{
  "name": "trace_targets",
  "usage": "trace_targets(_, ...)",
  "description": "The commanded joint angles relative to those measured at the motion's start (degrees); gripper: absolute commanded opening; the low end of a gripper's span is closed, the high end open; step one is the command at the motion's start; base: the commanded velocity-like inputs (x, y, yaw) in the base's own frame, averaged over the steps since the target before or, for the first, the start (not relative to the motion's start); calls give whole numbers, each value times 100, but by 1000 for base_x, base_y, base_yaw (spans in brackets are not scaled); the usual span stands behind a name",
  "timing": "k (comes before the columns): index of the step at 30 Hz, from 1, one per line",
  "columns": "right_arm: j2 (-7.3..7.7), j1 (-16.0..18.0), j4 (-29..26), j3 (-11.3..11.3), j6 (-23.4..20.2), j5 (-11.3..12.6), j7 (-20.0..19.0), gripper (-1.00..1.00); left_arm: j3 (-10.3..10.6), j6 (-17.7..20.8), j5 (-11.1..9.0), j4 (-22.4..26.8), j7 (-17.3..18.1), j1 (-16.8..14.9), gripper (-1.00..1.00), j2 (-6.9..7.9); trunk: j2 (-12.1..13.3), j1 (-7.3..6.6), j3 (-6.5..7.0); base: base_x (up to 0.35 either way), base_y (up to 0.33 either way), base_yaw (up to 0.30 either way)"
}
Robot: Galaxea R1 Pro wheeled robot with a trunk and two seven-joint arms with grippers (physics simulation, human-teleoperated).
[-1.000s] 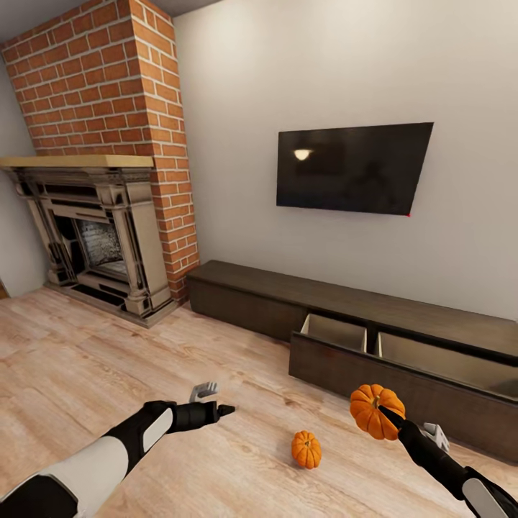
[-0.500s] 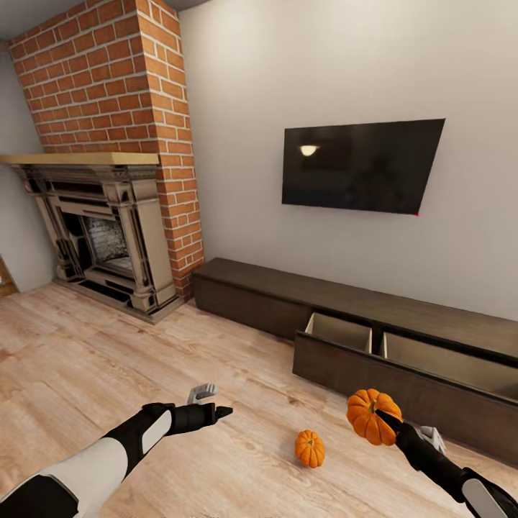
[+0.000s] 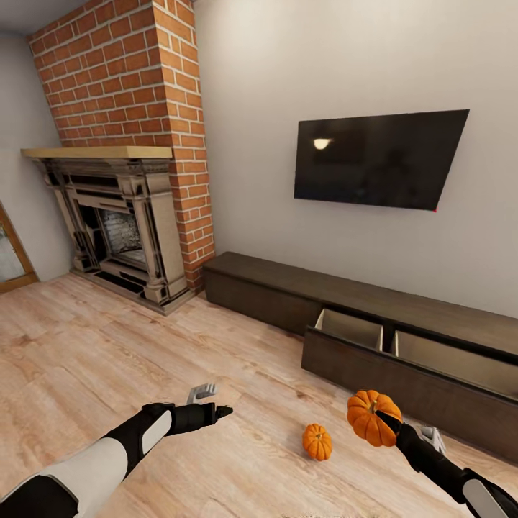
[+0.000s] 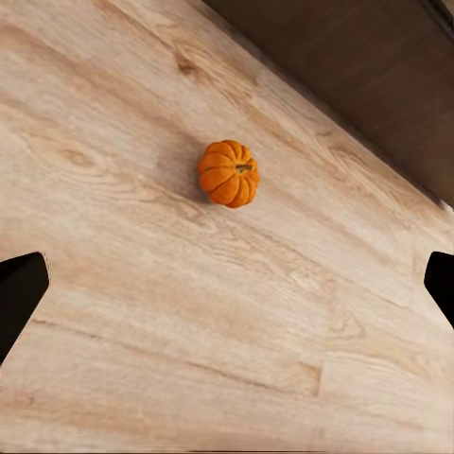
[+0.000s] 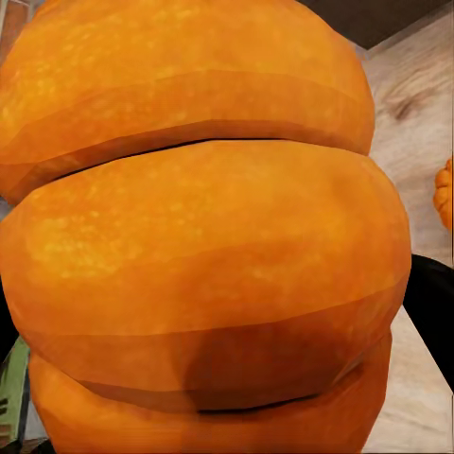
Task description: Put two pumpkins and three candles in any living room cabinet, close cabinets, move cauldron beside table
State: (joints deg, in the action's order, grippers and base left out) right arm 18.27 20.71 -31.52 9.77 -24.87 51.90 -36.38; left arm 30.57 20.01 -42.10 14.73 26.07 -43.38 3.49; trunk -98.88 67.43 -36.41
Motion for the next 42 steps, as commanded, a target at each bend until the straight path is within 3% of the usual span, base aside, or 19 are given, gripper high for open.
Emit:
trace_targets(1, 0, 3, 2, 16, -52, 49, -5, -100, 21, 28, -42, 3, 1, -4, 100, 3, -3, -3, -14, -253, 0, 114)
trace_targets(10, 1, 3, 22, 16, -53, 54, 55, -100, 28, -45, -29, -19, -5, -4, 100, -4, -3, -3, -93, -41, 0, 114)
trace_targets(31, -4, 3, 3, 53, -40, 65, 44, -100, 44, -72, -26, -33, -107, -4, 100, -7, -3, -3, -259, 319, 0, 104)
trace_targets(42, 1, 3, -15, 65, -52, 64, -211, -100, 53, -111, -26, 11, -112, -4, 100, -7, -3, -3, -268, 169, 0, -182)
